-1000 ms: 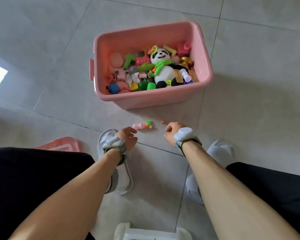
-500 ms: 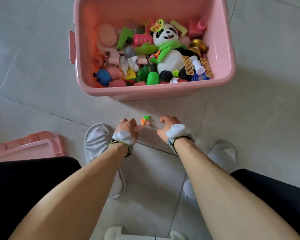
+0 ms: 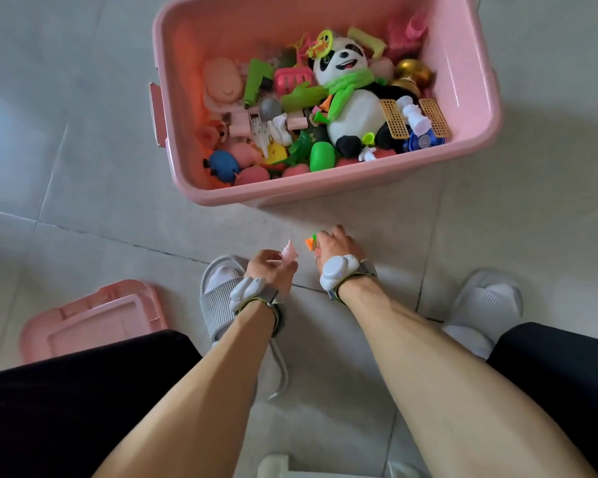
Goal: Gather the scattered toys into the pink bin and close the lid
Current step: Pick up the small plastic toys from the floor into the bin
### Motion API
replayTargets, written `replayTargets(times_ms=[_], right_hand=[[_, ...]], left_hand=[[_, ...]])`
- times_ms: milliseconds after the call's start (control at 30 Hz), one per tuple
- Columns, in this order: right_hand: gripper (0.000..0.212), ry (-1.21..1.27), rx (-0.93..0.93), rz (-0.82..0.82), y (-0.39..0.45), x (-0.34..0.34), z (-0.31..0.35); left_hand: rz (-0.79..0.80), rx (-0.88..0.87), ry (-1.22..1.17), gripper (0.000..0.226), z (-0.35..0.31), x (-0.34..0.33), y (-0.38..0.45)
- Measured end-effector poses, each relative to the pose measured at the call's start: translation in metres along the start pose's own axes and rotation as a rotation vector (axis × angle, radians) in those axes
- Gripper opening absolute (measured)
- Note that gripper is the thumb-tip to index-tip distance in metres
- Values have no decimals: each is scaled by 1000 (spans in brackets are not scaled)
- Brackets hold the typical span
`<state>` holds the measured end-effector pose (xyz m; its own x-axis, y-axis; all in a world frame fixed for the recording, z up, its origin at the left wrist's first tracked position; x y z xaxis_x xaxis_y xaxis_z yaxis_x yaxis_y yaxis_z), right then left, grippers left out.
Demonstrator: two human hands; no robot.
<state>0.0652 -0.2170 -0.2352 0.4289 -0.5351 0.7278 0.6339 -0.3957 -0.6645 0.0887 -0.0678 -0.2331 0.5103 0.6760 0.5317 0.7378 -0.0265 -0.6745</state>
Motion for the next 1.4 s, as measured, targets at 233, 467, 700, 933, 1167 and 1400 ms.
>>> replayTargets(times_ms=[233, 467, 700, 933, 1167, 1400], right_hand=[[30, 43, -98, 97, -4, 1, -12], [21, 190, -141, 130, -30, 18, -28], [17, 287, -67, 61, -81, 77, -34], [11, 365, 24, -66, -118, 138, -26], [18, 211, 122, -176, -143, 208, 1], [15, 164, 181, -252, -124, 225, 32]], left_hand=[[18, 27, -138, 24, -10, -8, -14], [49, -6, -202, 32, -20, -8, -17], [128, -163, -32, 25, -65, 21, -51], [170, -499, 300, 26, -114, 63, -78], [64, -694, 554, 28, -161, 121, -86], [-55, -683, 490, 25, -176, 158, -57]])
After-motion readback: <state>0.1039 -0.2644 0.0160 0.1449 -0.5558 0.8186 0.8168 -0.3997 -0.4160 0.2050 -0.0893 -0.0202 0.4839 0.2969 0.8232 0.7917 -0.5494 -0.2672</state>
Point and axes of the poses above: each hand's wrist, its own y-axis towards the middle knuckle, its own x-axis out of the back of the hand, z = x × y, the point moved 4 cm from there along y, towards the middle knuckle, and after that the axes turned 9 degrees about -x, right-handed, at the moved point
